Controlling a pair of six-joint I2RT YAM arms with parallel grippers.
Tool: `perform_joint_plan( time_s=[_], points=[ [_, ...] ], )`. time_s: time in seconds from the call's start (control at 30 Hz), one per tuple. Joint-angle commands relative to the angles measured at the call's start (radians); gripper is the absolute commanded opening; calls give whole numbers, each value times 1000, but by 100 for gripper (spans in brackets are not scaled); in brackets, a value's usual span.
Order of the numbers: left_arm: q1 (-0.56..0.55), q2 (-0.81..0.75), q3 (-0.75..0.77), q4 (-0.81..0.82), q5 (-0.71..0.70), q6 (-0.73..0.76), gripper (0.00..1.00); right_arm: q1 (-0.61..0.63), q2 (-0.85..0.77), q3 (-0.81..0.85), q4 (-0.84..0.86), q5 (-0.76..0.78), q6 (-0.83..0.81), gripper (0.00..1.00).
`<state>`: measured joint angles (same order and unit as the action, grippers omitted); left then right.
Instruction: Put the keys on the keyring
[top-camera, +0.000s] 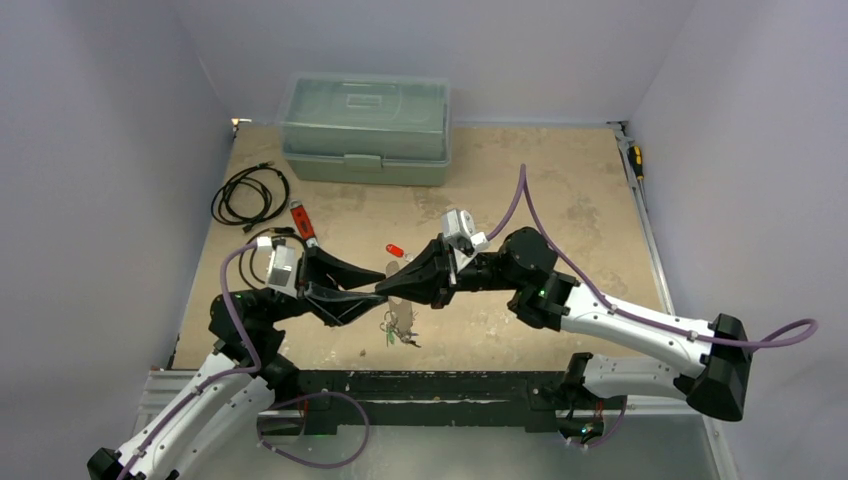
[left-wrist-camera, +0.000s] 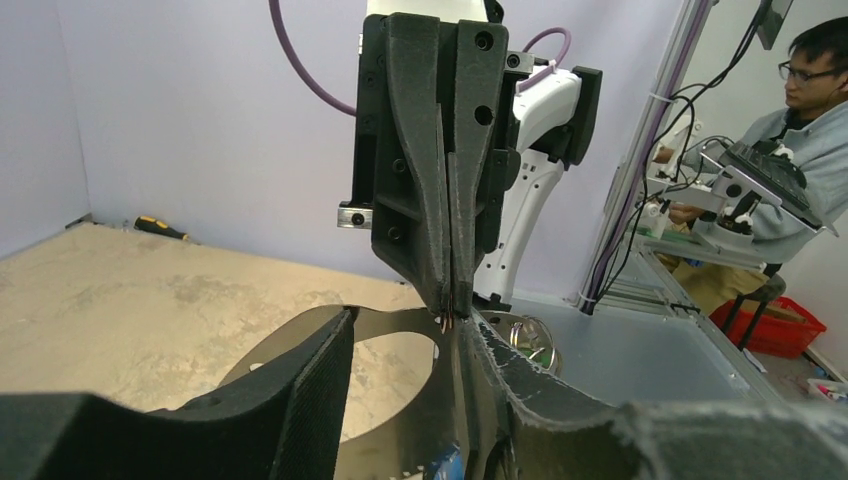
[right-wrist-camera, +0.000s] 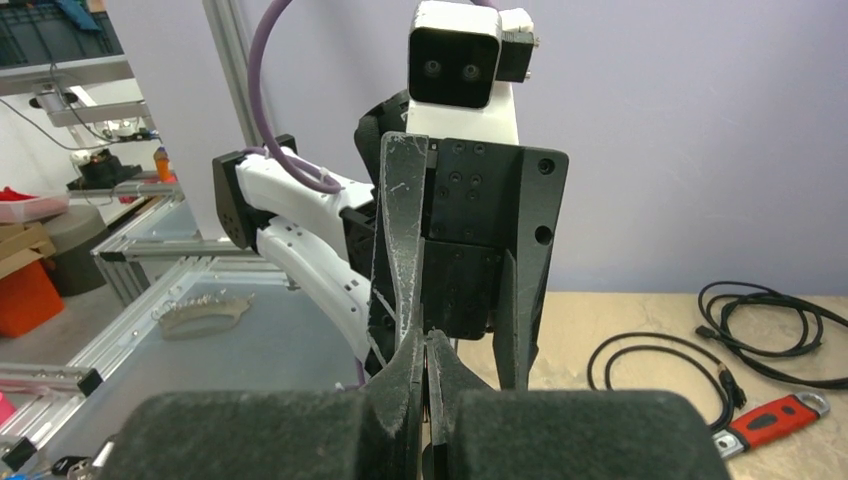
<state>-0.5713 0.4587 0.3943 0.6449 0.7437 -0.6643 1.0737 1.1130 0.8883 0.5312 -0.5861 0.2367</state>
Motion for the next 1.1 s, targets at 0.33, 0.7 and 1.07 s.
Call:
perform_joint_plan(
  time_s=[0.33, 0.7, 1.07],
  points=[
    [5, -41, 11, -7, -31, 55, 12, 32, 77, 59, 91, -15, 77, 0],
    [6, -84, 36, -108, -61, 117, 0, 37, 62, 60, 96, -15, 100, 24],
    [5, -113, 39, -127, -61, 150, 0, 37, -21, 17, 157, 86, 99, 62]
  ],
)
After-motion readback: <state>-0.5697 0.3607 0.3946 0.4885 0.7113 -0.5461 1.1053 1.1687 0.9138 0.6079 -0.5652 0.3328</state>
